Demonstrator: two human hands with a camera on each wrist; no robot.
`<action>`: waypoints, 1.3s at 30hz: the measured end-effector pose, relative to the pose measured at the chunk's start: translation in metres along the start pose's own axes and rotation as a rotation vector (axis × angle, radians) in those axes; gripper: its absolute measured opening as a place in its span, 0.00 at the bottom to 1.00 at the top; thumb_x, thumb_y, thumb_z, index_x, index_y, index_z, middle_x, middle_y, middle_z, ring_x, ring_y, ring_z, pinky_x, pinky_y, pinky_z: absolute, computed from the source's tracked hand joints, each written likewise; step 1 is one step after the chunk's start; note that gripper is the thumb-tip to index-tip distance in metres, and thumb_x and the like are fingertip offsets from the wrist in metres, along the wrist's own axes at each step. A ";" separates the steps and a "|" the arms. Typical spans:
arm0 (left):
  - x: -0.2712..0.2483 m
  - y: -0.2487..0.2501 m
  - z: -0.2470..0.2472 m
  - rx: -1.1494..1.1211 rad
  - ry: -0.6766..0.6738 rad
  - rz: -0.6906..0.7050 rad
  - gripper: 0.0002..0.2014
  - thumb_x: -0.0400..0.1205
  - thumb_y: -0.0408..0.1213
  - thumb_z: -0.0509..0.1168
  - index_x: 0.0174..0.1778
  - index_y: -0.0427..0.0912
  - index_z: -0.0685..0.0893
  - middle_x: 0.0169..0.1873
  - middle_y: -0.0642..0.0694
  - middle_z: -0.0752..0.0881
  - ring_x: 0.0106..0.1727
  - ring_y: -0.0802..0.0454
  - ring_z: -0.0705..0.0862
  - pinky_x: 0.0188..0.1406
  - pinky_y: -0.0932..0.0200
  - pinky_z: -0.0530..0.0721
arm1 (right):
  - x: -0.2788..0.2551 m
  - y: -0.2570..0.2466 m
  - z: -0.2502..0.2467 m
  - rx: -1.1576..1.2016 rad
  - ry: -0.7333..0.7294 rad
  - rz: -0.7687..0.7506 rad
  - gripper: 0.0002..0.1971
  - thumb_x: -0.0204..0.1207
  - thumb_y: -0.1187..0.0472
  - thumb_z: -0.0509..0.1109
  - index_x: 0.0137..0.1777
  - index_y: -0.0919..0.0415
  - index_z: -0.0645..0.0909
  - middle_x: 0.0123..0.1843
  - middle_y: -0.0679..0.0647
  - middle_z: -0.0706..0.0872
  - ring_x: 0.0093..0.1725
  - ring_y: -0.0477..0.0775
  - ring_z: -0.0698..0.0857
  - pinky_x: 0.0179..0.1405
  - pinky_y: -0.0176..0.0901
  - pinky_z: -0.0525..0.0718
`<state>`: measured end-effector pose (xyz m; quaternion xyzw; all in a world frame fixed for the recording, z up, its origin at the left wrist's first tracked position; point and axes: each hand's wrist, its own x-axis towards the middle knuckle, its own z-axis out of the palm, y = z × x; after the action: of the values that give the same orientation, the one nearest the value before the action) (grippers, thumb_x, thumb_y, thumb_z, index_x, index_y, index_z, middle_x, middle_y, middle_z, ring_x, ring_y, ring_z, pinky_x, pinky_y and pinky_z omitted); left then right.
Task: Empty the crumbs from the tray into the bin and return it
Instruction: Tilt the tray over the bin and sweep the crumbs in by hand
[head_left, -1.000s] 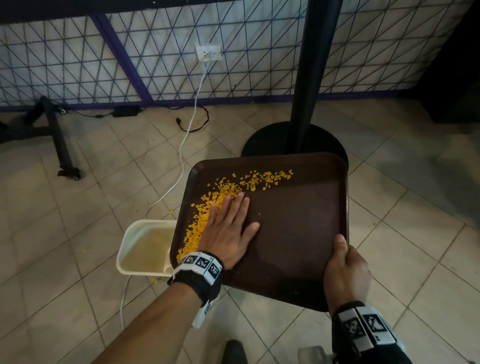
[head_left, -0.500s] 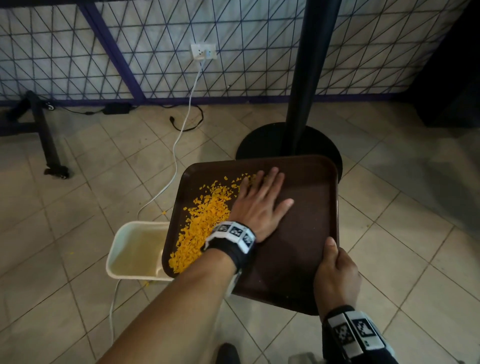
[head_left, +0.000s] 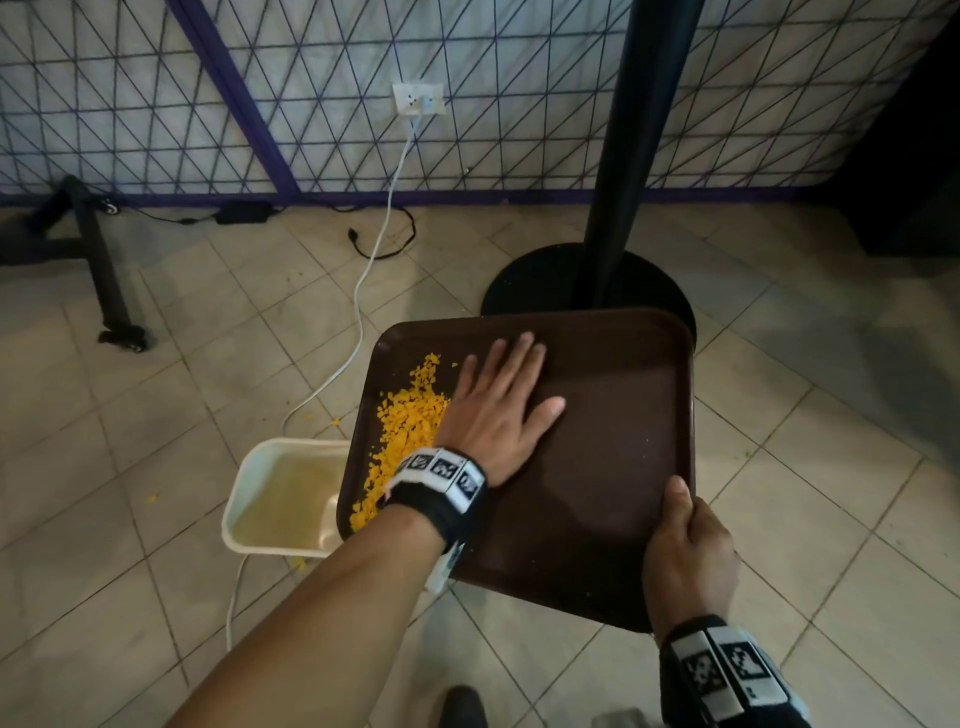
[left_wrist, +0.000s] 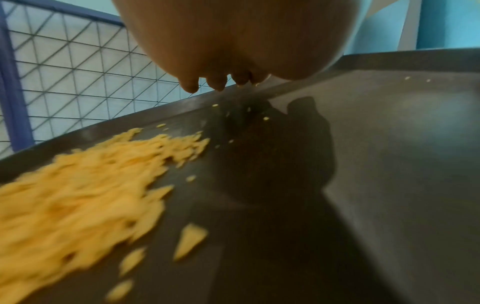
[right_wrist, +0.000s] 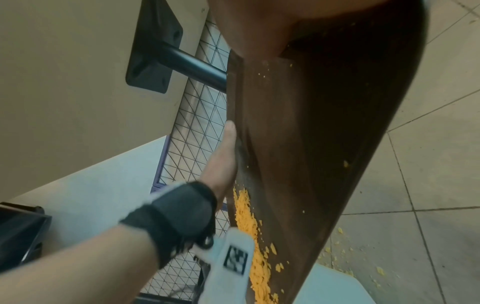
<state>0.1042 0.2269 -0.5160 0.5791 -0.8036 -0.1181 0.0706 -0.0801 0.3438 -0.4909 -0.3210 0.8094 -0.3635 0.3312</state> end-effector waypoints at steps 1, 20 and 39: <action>0.009 0.006 -0.001 -0.009 -0.013 0.008 0.36 0.85 0.65 0.36 0.87 0.50 0.46 0.87 0.53 0.44 0.86 0.49 0.42 0.84 0.40 0.43 | 0.000 0.000 0.001 -0.010 0.001 -0.004 0.24 0.85 0.43 0.51 0.48 0.59 0.81 0.43 0.58 0.84 0.41 0.57 0.80 0.42 0.47 0.75; -0.059 -0.096 0.014 -0.023 -0.075 -0.303 0.38 0.83 0.69 0.29 0.86 0.52 0.42 0.85 0.55 0.38 0.85 0.54 0.39 0.84 0.43 0.42 | 0.002 0.000 0.005 -0.026 0.020 -0.032 0.25 0.85 0.42 0.51 0.47 0.59 0.82 0.42 0.59 0.85 0.42 0.61 0.83 0.44 0.51 0.81; -0.054 -0.119 0.012 0.020 -0.099 -0.414 0.44 0.81 0.70 0.27 0.87 0.45 0.51 0.87 0.46 0.51 0.86 0.51 0.49 0.84 0.43 0.45 | 0.003 0.001 0.005 -0.013 0.018 -0.079 0.24 0.85 0.43 0.51 0.43 0.60 0.80 0.37 0.55 0.83 0.36 0.51 0.79 0.35 0.46 0.74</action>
<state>0.2276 0.2431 -0.5583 0.7261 -0.6709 -0.1505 -0.0007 -0.0781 0.3400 -0.4958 -0.3519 0.8013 -0.3739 0.3072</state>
